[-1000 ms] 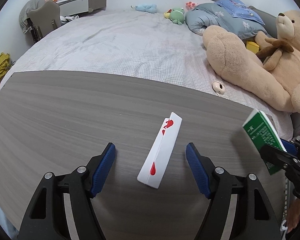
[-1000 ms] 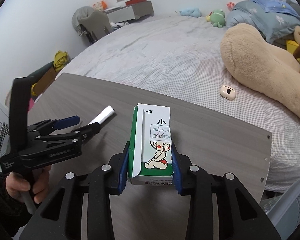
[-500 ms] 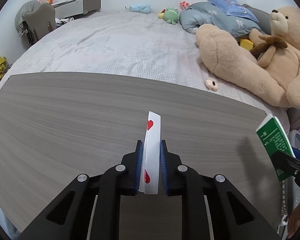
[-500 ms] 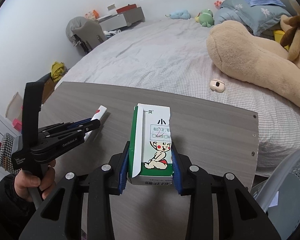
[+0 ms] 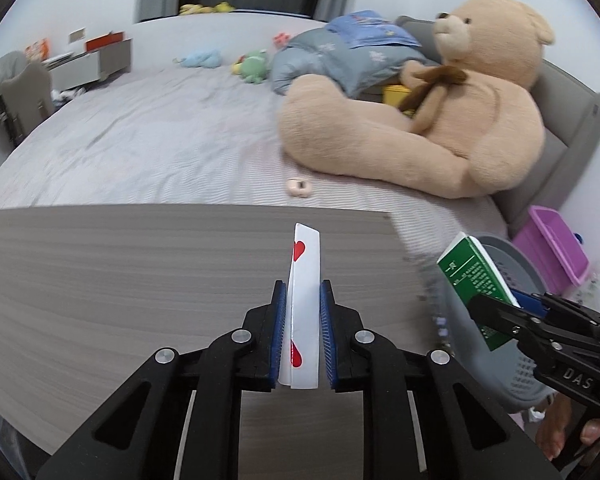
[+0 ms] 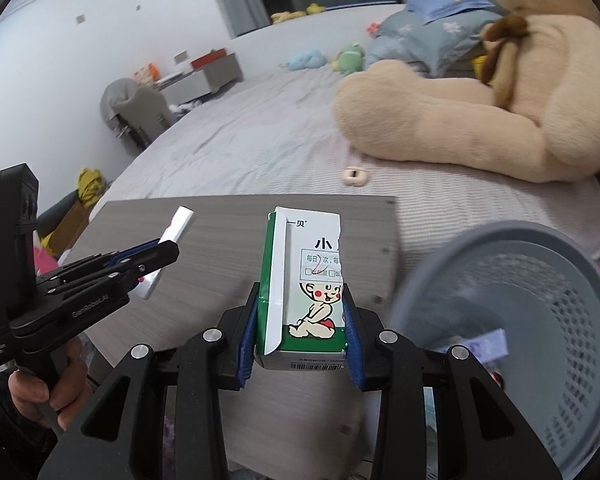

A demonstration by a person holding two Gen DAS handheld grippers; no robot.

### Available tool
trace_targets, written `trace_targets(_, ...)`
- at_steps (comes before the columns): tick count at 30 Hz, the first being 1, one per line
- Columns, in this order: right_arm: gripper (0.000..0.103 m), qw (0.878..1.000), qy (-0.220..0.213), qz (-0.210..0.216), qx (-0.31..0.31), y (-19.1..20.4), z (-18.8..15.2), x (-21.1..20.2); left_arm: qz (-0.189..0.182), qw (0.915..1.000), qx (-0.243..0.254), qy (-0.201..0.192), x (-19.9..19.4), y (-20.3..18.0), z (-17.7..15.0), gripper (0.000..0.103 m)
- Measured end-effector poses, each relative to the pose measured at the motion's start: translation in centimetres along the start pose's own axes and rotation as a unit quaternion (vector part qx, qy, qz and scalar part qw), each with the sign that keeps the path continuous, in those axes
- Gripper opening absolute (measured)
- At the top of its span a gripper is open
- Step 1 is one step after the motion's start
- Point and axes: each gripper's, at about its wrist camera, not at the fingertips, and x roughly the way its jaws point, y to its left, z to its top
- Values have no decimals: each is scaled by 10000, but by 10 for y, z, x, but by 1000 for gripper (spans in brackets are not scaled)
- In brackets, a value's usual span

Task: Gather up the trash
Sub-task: 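Carry carton and tube over the grey basket and open both grippers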

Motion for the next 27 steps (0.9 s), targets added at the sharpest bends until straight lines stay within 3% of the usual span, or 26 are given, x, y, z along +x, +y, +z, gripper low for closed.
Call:
trace_targets(12,36,9894,-514,-1086,817,-98,-50,-82,-841,9919,953,88,19,-135,0,17)
trace_targets(18,36,9842,-618,-1251,1088,-129,-63,-92,-954,9869,1267,289,36,-173,-7,17)
trace_targets(27,39,9838,-588,-1181,1215,-154,-68,-94,-900,9856,1368,426,45,-200,-15,23)
